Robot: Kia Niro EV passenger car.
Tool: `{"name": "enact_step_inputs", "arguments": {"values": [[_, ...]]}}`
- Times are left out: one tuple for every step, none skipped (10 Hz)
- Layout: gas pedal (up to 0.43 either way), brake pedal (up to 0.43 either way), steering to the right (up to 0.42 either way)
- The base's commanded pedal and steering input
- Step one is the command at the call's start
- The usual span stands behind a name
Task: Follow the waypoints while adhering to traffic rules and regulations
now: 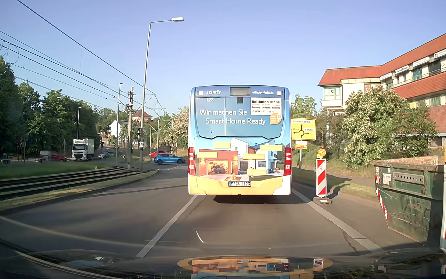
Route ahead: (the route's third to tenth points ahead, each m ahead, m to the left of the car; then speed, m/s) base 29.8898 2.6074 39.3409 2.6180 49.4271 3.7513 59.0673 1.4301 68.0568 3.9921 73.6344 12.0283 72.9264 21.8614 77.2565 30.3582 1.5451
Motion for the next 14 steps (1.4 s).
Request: {"name": "enact_step_inputs", "arguments": {"values": [[0.047, 0.000, -0.001], [0.059, 0.000, -0.001], [0.059, 0.000, -0.001], [0.059, 0.000, -0.001], [0.059, 0.000, -0.001], [0.087, 0.000, 0.000], [0.130, 0.000, -0.001], [0.130, 0.000, -0.001], [0.130, 0.000, -0.001], [0.130, 0.000, -0.001], [0.130, 0.000, -0.001], [0.130, 0.000, -0.001], [0.130, 0.000, -0.001], [0.130, 0.000, -0.001]]}}
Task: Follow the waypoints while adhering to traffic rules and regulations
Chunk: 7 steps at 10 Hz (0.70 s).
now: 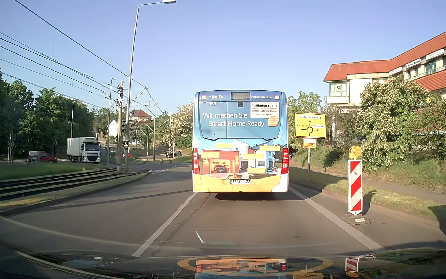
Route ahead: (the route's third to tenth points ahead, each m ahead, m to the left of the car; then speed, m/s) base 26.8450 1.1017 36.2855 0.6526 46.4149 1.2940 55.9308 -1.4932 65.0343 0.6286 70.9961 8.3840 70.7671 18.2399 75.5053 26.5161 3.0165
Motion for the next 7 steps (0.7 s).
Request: {"name": "enact_step_inputs", "arguments": {"values": [[0.130, 0.000, -0.001], [0.130, 0.000, -0.001], [0.118, 0.000, -0.001], [0.110, 0.000, -0.001], [0.059, 0.000, -0.001], [0.000, 0.000, -0.001], [0.000, 0.000, -0.001]]}}
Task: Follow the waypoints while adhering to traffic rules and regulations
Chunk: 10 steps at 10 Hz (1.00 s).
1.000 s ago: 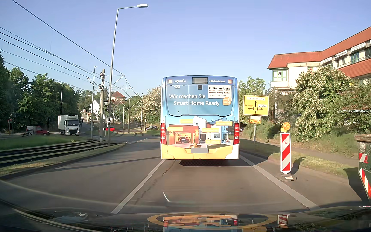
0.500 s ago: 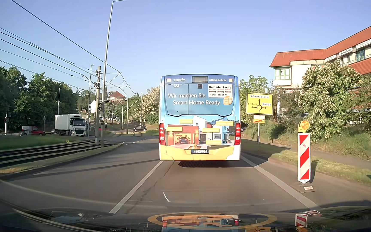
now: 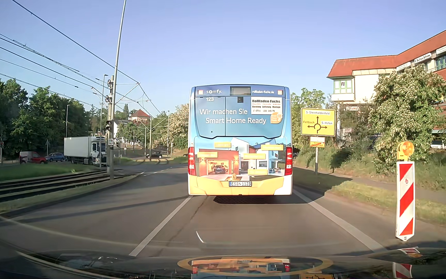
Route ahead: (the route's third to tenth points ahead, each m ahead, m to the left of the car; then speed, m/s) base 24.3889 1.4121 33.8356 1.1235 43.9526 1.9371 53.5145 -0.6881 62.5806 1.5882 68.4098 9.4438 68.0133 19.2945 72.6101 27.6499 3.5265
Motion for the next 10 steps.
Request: {"name": "enact_step_inputs", "arguments": {"values": [[0.000, 0.000, -0.001], [0.000, 0.012, -0.002], [0.000, 0.085, -0.004], [0.000, 0.152, -0.006], [0.000, 0.171, -0.007], [0.000, 0.183, -0.006], [0.000, 0.195, -0.006], [0.000, 0.213, -0.006], [0.000, 0.238, -0.007], [0.000, 0.250, -0.006]]}}
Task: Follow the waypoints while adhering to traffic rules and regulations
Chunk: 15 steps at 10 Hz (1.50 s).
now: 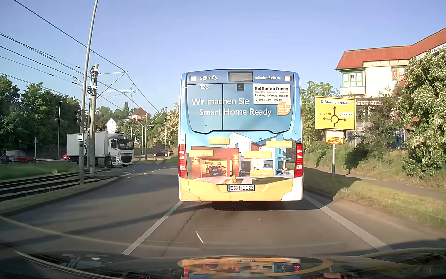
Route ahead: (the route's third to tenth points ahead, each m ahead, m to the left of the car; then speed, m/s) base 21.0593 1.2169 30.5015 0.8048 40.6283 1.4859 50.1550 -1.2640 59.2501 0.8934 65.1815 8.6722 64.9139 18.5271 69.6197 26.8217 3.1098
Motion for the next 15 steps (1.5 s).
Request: {"name": "enact_step_inputs", "arguments": {"values": [[0.000, 0.268, -0.008], [0.000, 0.274, -0.009], [0.000, 0.274, -0.009], [0.000, 0.274, -0.009], [0.000, 0.280, -0.009], [0.000, 0.274, -0.009], [0.000, 0.226, -0.009], [0.000, 0.213, -0.009], [0.000, 0.201, -0.009], [0.000, 0.177, -0.009], [0.000, 0.165, -0.009], [0.000, 0.152, -0.009], [0.000, 0.146, -0.009], [0.000, 0.140, -0.009], [0.000, 0.134, -0.009]]}}
